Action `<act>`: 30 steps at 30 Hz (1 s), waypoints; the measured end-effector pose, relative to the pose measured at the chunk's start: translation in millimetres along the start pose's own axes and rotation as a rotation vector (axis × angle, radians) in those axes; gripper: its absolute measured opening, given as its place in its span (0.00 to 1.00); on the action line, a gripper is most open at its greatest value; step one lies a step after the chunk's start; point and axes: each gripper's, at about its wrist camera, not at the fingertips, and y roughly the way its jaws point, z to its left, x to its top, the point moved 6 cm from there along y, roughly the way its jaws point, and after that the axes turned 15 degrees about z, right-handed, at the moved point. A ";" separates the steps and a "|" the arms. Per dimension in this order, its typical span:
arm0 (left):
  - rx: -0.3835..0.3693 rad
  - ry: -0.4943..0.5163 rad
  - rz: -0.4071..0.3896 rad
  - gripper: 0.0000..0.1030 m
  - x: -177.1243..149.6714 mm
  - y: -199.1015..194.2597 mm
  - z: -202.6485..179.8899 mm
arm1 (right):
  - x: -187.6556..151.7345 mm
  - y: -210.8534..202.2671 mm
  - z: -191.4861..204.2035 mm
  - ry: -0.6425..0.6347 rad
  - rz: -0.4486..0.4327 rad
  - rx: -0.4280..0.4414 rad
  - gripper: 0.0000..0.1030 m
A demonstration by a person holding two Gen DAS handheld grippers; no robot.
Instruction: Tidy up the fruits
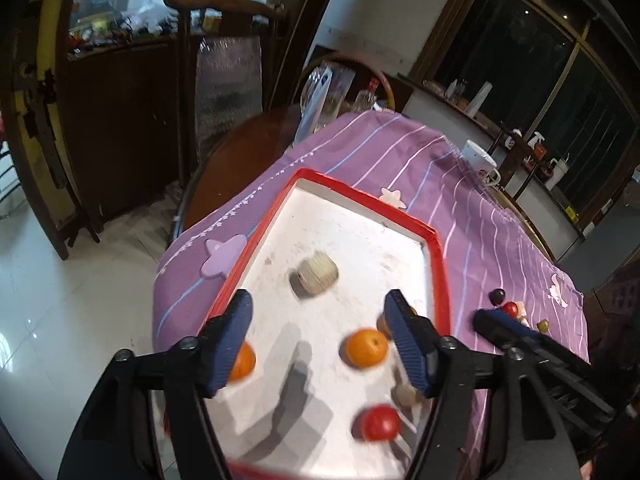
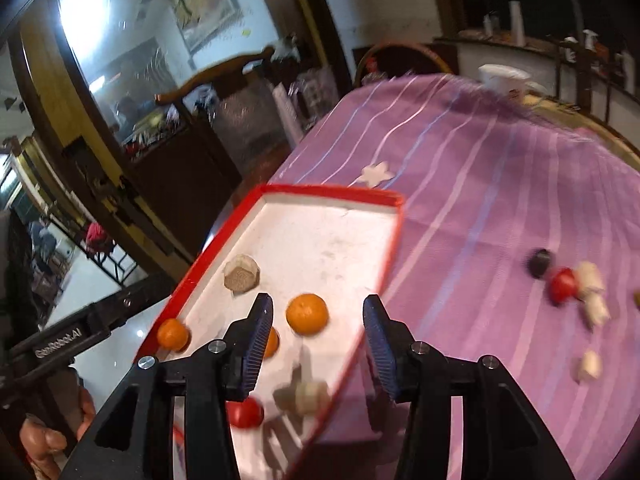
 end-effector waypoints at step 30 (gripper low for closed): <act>0.072 0.446 -0.168 0.71 -151.0 -77.7 -169.8 | -178.7 -224.0 -93.4 0.335 -0.391 -0.006 0.61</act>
